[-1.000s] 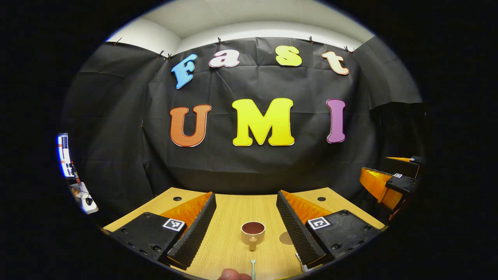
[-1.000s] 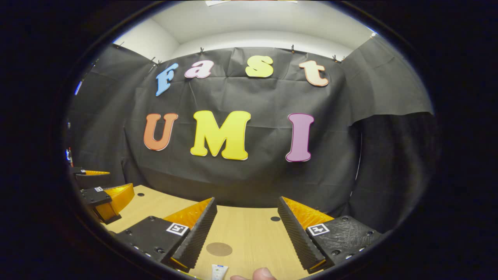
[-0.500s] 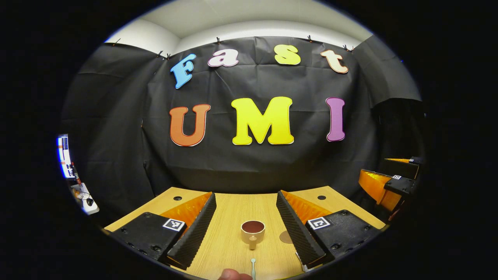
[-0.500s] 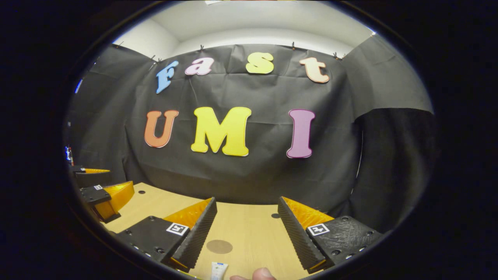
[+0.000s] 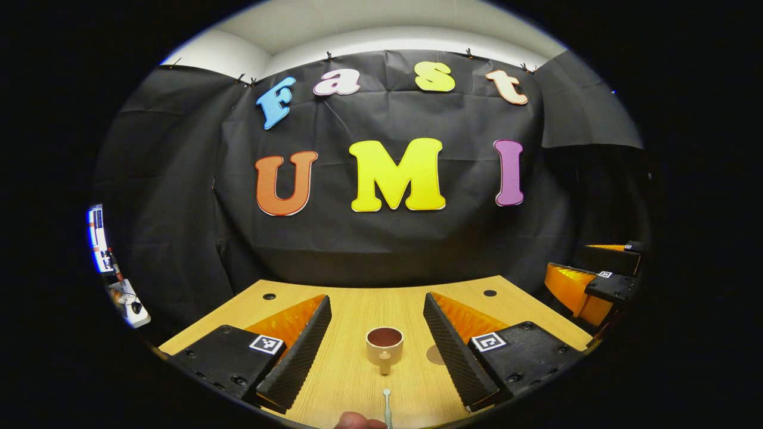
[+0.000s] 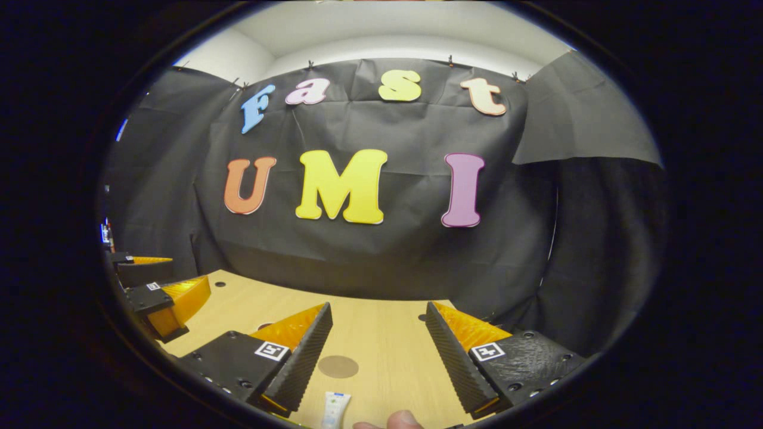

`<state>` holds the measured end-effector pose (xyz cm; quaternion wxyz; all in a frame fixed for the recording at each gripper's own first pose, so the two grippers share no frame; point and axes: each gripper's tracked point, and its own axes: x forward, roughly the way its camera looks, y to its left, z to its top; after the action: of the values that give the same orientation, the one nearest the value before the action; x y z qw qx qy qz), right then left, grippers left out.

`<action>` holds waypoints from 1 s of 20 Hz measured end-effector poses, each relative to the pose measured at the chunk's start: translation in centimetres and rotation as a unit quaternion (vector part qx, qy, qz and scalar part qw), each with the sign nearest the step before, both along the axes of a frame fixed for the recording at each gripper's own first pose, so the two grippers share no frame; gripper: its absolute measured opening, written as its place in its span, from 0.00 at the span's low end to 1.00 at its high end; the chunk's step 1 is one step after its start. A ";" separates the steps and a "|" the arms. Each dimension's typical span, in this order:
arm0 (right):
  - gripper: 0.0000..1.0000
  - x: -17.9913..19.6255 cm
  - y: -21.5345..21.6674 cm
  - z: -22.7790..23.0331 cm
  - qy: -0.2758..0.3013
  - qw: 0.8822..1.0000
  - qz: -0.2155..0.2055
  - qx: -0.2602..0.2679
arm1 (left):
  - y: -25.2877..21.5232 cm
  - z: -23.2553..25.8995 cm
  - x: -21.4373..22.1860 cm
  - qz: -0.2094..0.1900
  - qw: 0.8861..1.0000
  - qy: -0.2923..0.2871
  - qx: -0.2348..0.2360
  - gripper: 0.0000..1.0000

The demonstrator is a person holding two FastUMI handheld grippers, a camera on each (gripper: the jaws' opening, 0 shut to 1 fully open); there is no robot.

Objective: Put the toothbrush and toothpaste on the desktop into the cup, then pick up the cup and place it on the coaster on the desktop.

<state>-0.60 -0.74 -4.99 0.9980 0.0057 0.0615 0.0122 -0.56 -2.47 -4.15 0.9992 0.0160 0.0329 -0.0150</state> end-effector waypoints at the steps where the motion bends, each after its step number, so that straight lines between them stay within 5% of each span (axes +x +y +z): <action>1: 0.97 -0.2 0.0 -0.6 0.007 1.000 0.000 -0.002 | -0.1 -0.8 -0.1 -0.003 1.000 0.006 0.000 0.98; 10: 0.98 -2.7 1.2 -8.8 0.099 0.995 0.021 -0.025 | 0.3 -11.8 -2.4 -0.018 0.993 0.116 0.009 0.99; 20: 0.95 -4.0 0.3 -11.9 0.149 0.988 0.022 -0.045 | 0.7 -25.2 -4.1 0.000 0.957 0.291 -0.008 0.99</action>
<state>-4.64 -0.40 -16.85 0.9764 -0.0387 0.2103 0.0302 -4.65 -1.82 -29.32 0.9466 0.0030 0.3219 -0.0189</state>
